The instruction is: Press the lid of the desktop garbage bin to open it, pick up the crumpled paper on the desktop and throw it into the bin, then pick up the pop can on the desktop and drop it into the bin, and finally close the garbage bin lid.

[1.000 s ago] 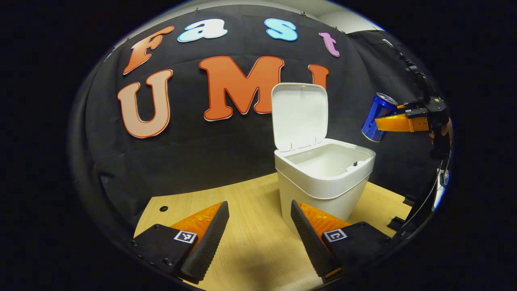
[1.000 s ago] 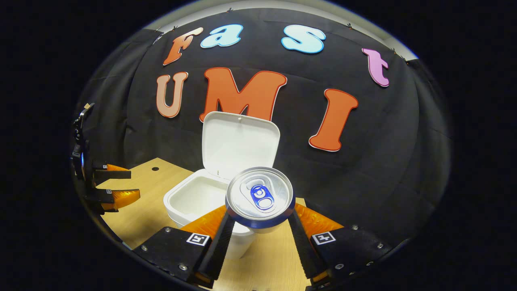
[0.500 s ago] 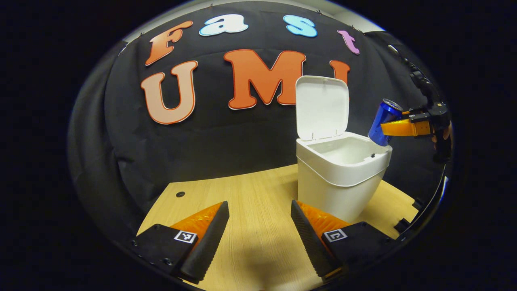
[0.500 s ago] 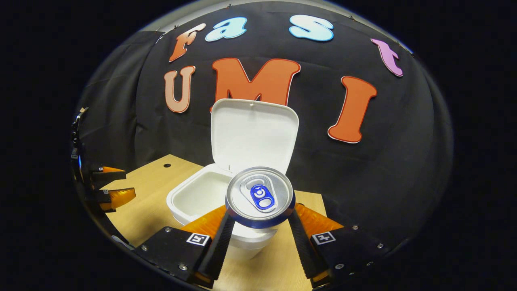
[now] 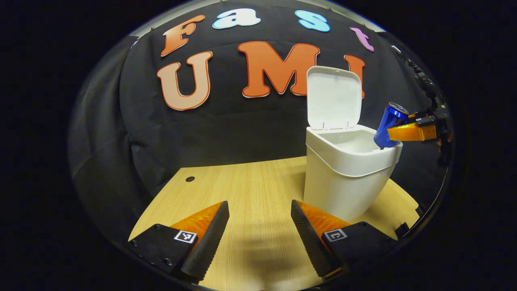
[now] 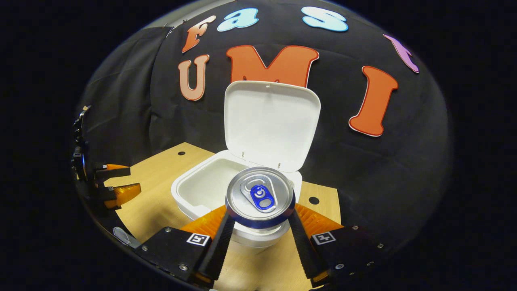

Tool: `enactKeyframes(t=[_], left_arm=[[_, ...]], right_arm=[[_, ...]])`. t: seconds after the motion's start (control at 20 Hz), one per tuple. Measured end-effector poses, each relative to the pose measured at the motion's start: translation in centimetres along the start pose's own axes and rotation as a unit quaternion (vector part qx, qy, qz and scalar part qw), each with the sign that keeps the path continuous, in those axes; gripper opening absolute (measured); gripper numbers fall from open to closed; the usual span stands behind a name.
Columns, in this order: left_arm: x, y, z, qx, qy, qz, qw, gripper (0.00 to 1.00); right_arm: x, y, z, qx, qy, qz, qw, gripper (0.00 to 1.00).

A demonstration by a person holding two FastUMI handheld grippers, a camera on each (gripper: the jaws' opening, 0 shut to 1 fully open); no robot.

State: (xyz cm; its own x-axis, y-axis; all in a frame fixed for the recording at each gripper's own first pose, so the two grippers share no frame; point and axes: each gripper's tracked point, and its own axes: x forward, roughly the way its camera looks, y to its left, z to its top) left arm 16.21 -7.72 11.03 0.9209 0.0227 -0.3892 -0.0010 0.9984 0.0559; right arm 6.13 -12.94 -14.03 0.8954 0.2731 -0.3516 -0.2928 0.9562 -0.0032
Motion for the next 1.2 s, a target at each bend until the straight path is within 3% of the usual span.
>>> enactKeyframes(t=[0.25, 0.7, 0.95, 1.2], left_arm=[[-0.1, 1.2, 0.2, 0.010, -0.001, -0.007, 1.000, 0.98], [2.2, 3.8, 1.5, 0.016, -0.015, -0.055, 0.998, 0.98], [2.7, 6.2, 1.7, 0.010, -0.022, -0.061, 0.998, 0.98], [2.8, 9.8, 0.7, -0.004, -0.019, -0.040, 0.999, 0.98]], right_arm=[[0.5, 0.0, -0.8, 0.006, 0.029, -0.011, 0.999, 0.78], [0.2, -0.8, -0.7, 0.028, 0.063, -0.082, 0.994, 0.81], [0.0, -0.7, 3.7, 0.028, 0.028, -0.104, 0.994, 0.81], [0.1, -0.1, 10.0, 0.013, -0.021, -0.115, 0.993, 0.81]])
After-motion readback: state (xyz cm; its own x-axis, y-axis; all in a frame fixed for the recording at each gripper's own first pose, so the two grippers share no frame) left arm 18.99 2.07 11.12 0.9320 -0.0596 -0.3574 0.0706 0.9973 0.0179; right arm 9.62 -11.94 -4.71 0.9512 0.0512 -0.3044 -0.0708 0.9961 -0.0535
